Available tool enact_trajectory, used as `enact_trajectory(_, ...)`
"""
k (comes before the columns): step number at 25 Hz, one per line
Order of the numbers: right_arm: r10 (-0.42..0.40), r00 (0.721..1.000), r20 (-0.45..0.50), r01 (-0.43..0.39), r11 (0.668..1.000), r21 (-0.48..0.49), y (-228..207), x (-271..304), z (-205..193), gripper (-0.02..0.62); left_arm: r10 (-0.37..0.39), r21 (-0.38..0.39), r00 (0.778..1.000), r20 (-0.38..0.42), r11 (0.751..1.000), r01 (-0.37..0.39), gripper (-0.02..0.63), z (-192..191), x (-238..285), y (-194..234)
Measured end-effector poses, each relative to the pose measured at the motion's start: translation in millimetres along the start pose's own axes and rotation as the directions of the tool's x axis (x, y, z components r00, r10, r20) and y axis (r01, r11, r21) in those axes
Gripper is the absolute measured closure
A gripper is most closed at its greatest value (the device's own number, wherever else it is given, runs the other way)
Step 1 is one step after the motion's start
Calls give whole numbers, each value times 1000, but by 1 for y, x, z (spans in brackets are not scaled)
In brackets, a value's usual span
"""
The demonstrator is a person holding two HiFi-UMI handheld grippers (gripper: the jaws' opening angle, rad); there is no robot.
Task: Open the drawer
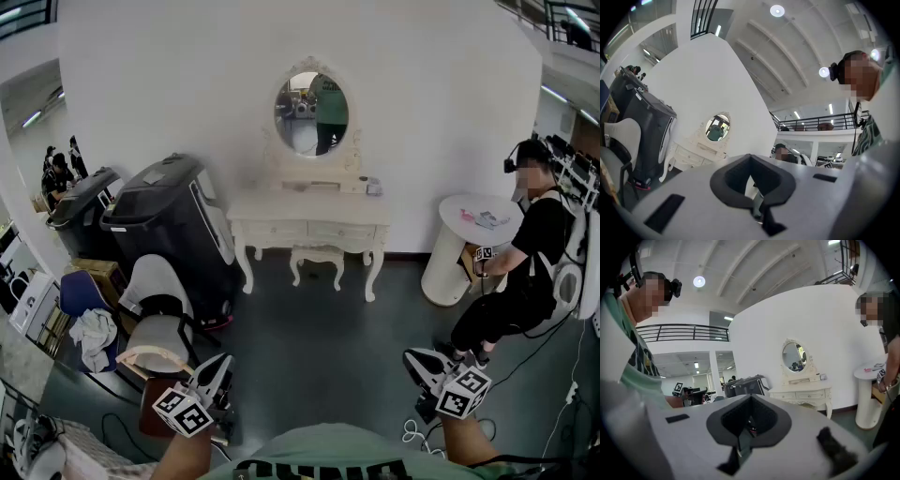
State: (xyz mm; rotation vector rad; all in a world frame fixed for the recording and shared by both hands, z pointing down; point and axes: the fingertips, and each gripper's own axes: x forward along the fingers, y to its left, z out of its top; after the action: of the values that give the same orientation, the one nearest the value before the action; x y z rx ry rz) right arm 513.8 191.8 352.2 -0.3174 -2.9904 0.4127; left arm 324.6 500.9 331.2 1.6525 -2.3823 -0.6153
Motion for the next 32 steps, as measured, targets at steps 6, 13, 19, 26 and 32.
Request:
enact_trajectory(6, 2, 1000, -5, -3, 1000, -13, 2, 7, 1, 584, -1, -5, 1000, 5, 1000, 1, 609, 5, 2, 7)
enact_trajectory(13, -4, 1000, -5, 4, 1000, -20, 5, 10, 0, 584, -16, -9, 1000, -2, 1000, 16, 609, 3, 7, 10)
enact_trajectory(19, -22, 1000, 5, 22, 999, -34, 5, 16, 10, 584, -17, -18, 1000, 7, 1000, 17, 609, 5, 10, 16)
enact_trajectory(26, 3, 1000, -23, -5, 995, -100, 24, 45, 14, 584, -14, -44, 1000, 18, 999, 15, 609, 9, 4, 40)
enact_trajectory(32, 5, 1000, -26, -8, 993, -118, 48, 89, 22, 584, -14, -52, 999, 38, 998, 16, 609, 33, -20, 79)
